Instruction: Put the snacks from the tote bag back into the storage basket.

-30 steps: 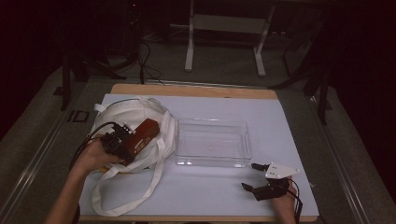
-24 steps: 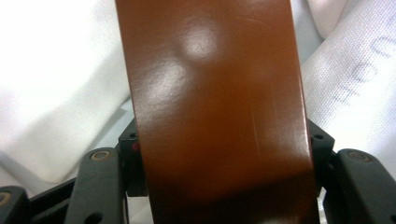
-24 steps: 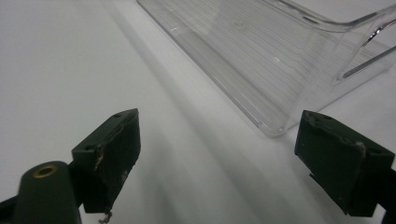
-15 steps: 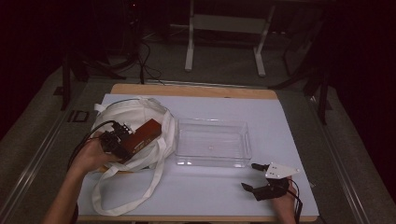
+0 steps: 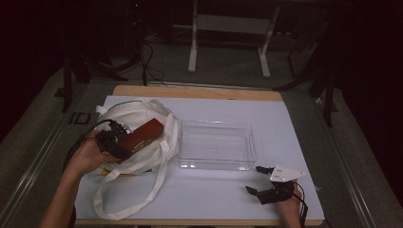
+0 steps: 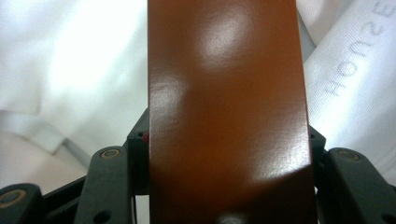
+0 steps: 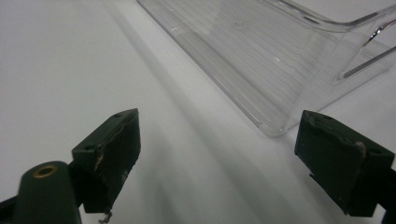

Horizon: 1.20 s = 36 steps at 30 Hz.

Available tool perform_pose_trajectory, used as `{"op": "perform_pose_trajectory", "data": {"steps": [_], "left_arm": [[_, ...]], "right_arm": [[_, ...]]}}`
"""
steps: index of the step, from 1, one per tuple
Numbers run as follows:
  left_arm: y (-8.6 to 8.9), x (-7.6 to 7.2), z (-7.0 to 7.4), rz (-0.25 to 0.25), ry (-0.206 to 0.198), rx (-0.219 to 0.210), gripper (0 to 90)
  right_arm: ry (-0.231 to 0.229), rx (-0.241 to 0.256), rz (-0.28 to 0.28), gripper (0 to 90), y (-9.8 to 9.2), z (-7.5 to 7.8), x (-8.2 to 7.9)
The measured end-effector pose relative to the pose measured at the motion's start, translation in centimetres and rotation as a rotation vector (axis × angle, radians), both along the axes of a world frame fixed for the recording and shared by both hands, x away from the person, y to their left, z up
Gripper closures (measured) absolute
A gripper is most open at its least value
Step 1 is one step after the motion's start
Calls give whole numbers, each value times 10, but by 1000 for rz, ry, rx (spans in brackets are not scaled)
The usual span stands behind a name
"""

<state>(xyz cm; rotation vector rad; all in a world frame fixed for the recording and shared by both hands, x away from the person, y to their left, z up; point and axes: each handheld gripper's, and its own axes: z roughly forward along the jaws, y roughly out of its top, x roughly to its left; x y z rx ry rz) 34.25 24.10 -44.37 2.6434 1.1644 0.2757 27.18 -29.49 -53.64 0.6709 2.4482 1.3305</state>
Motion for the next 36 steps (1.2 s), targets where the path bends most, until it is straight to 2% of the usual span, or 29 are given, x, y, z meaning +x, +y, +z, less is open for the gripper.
{"op": "perform_pose_trajectory", "data": {"steps": [11, 20, 24, 26, 28, 30, 36], "left_arm": [[12, -7, 16, 24, -57, -4, 438], [18, -12, 29, 17, -83, -43, 438], [19, -15, 36, 0, -103, -63, 439], [18, -17, 38, -31, -119, -71, 438], [19, -17, 39, -48, -129, -97, 438], [20, -17, 41, -64, -133, -118, 439], [21, -18, 47, -100, -143, -137, 438]], "right_arm": [[-2, -2, -1, 144, 0, 0, 0], [-2, -2, -1, 144, 0, 0, 0], [-2, -2, -1, 144, 0, 0, 0], [-3, -3, -1, 144, 0, 0, 0], [-3, -2, -1, 144, 0, 0, 0], [-3, -3, 0, 144, 0, 0, 0], [-3, -4, -1, 144, 0, 0, 0]]}}
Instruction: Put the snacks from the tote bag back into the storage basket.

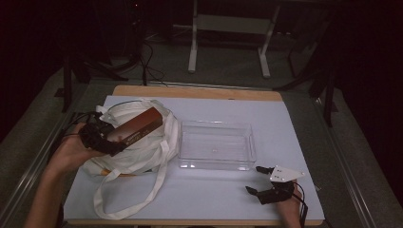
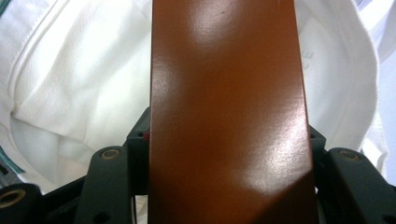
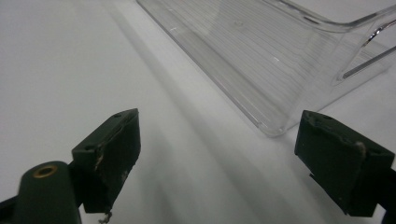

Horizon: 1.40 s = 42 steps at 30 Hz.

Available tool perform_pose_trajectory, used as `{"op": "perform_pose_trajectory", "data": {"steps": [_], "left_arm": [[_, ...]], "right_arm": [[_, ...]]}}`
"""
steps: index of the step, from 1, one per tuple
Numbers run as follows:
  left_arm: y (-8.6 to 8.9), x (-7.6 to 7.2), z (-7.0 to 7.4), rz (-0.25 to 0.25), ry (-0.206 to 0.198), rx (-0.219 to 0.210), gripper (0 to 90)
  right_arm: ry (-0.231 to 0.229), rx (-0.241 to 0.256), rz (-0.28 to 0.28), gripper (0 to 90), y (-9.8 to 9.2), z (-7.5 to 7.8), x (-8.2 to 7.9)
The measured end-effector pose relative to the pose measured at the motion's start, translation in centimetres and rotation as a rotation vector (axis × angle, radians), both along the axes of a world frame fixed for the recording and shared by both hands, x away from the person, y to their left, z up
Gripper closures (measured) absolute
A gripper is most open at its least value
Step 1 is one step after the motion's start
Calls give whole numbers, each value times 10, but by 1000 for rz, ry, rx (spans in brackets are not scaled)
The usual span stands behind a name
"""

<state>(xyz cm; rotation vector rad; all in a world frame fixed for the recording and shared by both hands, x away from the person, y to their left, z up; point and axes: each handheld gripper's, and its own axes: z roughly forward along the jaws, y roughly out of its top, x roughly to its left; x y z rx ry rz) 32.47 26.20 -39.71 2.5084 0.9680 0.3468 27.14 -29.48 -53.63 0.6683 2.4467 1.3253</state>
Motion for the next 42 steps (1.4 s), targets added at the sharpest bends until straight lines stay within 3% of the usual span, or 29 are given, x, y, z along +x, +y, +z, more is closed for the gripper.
{"op": "perform_pose_trajectory", "data": {"steps": [3, 13, 42], "left_arm": [[0, 0, 3, -10, -4, -16, 438], [-11, 2, 13, -63, -16, -4, 438], [-45, 9, 22, -182, -43, 24, 437]], "right_arm": [[-1, 0, 0, 144, 0, 0, 0], [-1, 0, 0, 144, 0, 0, 0], [2, 2, 2, 144, 0, 0, 0]]}}
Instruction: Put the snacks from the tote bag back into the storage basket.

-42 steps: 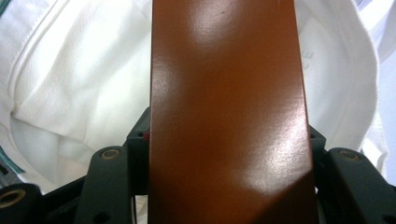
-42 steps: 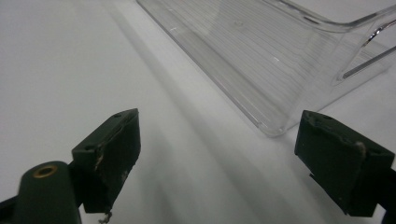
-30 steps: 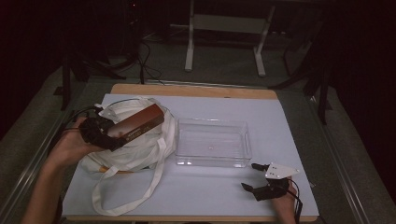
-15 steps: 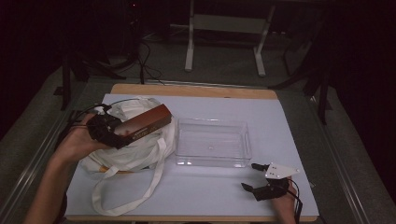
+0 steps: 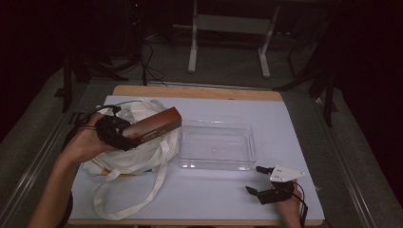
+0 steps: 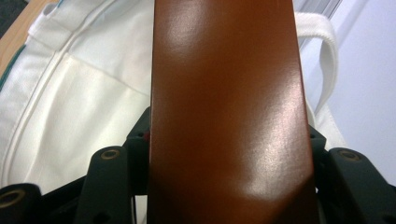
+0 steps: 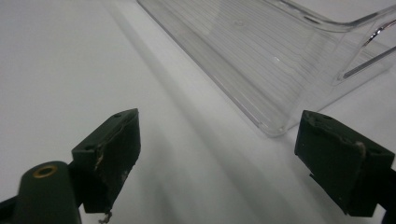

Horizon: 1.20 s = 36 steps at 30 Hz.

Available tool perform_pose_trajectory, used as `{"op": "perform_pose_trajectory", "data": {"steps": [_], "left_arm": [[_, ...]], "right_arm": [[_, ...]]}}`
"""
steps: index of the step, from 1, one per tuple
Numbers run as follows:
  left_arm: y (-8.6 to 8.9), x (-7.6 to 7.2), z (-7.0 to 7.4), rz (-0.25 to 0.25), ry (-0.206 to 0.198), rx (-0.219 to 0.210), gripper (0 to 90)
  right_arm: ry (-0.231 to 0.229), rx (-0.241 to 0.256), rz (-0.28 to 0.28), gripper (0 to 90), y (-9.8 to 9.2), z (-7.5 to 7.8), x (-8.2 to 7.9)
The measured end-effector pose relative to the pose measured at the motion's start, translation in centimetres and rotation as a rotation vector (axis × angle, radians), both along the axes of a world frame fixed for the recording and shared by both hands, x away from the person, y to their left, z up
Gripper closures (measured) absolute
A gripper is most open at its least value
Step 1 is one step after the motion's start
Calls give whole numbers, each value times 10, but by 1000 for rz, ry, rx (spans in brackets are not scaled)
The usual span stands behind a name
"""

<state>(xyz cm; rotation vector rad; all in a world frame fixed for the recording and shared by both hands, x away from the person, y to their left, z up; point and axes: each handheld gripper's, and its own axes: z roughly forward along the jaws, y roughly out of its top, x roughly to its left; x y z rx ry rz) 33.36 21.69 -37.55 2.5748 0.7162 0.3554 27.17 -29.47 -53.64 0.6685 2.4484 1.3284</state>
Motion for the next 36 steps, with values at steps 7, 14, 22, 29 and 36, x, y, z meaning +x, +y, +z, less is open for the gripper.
{"op": "perform_pose_trajectory", "data": {"steps": [7, 14, 22, 29, 36], "left_arm": [[-9, 2, 5, -34, -7, 6, 437], [-19, 3, 8, -79, -14, 16, 437], [-30, 8, 8, -106, -14, 19, 437], [-37, 11, 9, -118, -17, 21, 437], [-43, 15, 10, -128, -29, 21, 438]], "right_arm": [[1, 0, 0, 144, 0, 0, 0], [-1, 1, 1, 143, 0, 0, 0], [0, 2, 1, 144, 0, 0, 0], [1, 2, 1, 144, 0, 0, 0], [1, 3, 1, 144, 0, 0, 0]]}}
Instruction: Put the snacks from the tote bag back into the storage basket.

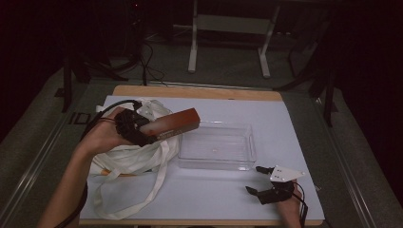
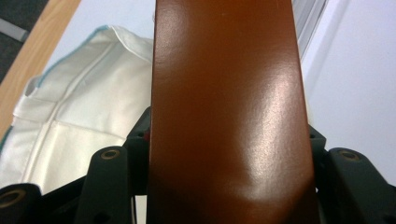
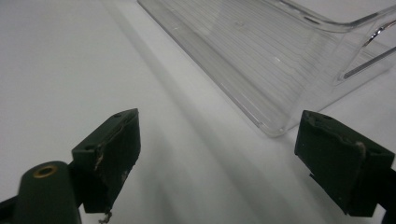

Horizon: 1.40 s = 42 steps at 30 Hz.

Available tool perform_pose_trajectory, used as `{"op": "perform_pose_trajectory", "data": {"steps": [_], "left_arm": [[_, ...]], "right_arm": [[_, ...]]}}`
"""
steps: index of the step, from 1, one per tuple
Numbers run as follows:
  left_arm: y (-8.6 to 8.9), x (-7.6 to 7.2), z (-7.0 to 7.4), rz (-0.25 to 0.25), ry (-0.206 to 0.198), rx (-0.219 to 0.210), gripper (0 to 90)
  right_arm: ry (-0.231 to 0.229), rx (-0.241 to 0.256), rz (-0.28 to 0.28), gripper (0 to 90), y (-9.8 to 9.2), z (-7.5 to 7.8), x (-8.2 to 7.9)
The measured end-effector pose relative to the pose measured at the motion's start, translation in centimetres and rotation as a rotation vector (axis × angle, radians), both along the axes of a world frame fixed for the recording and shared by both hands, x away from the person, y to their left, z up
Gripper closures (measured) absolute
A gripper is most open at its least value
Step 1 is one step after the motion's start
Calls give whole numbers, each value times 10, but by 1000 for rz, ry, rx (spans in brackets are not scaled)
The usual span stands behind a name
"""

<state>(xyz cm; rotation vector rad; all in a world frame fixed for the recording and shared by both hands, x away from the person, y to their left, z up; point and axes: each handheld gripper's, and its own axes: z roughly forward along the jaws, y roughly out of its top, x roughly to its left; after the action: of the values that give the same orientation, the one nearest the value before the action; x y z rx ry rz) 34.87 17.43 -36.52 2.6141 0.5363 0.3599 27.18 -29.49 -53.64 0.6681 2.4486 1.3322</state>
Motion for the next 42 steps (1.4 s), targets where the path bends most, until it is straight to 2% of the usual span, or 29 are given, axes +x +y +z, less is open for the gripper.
{"op": "perform_pose_trajectory", "data": {"steps": [4, 11, 15, 27, 33, 42], "left_arm": [[-2, 1, 0, -11, 1, -11, 438], [-10, 2, 0, -35, 7, 11, 438], [-14, 4, -1, -44, 11, 9, 437], [-25, 7, 1, -78, -7, 5, 438], [-33, 10, 0, -101, -4, 9, 438], [-41, 12, -2, -109, -10, 7, 437]], "right_arm": [[0, 1, 0, 143, 0, 0, 0], [0, 1, 0, 143, 0, 0, 0], [0, 1, 1, 144, 0, 0, 0], [1, 0, 1, 143, 0, 0, 0], [2, 1, 2, 144, 0, 0, 0], [3, 0, 2, 144, 0, 0, 0]]}}
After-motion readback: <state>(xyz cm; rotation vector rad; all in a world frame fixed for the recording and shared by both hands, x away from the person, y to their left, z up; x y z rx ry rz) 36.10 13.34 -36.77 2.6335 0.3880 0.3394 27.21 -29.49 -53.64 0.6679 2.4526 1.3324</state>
